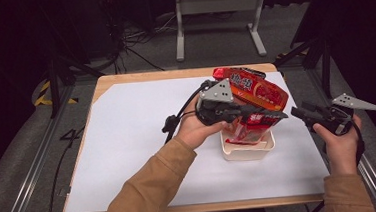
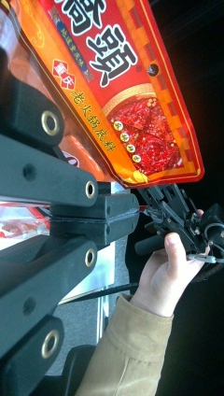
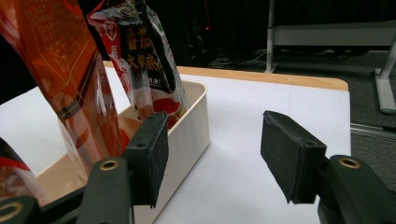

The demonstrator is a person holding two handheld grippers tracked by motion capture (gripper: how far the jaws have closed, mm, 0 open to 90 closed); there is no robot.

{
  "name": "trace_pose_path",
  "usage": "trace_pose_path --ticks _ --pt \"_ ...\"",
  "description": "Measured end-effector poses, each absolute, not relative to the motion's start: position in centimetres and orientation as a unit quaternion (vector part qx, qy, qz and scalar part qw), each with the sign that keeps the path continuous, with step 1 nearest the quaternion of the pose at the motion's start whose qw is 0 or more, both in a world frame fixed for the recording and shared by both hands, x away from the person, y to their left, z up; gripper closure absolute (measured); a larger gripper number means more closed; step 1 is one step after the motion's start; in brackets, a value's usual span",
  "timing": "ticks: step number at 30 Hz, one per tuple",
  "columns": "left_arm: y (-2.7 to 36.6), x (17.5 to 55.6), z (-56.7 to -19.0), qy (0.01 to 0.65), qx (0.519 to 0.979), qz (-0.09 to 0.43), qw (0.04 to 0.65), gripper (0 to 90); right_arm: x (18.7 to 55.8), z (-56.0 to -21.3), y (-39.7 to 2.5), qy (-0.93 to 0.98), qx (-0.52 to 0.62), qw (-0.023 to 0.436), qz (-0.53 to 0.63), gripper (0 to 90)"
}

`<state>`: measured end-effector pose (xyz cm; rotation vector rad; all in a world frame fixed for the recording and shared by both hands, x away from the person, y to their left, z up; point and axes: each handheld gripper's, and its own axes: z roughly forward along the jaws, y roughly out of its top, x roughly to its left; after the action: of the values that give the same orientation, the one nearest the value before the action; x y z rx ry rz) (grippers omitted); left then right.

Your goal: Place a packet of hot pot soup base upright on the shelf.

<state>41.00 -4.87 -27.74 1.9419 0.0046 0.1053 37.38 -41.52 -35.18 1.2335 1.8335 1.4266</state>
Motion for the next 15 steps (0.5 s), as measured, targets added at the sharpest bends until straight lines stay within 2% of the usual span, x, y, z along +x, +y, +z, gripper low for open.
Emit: trace_pose_path --ticks 15 --pt "-5.8 41.2 -30.1 0.029 0.819 0.047 0.571 90.0 37.3 -34.9 -41.9 0.668 0.459 0.256 0.528 41.9"
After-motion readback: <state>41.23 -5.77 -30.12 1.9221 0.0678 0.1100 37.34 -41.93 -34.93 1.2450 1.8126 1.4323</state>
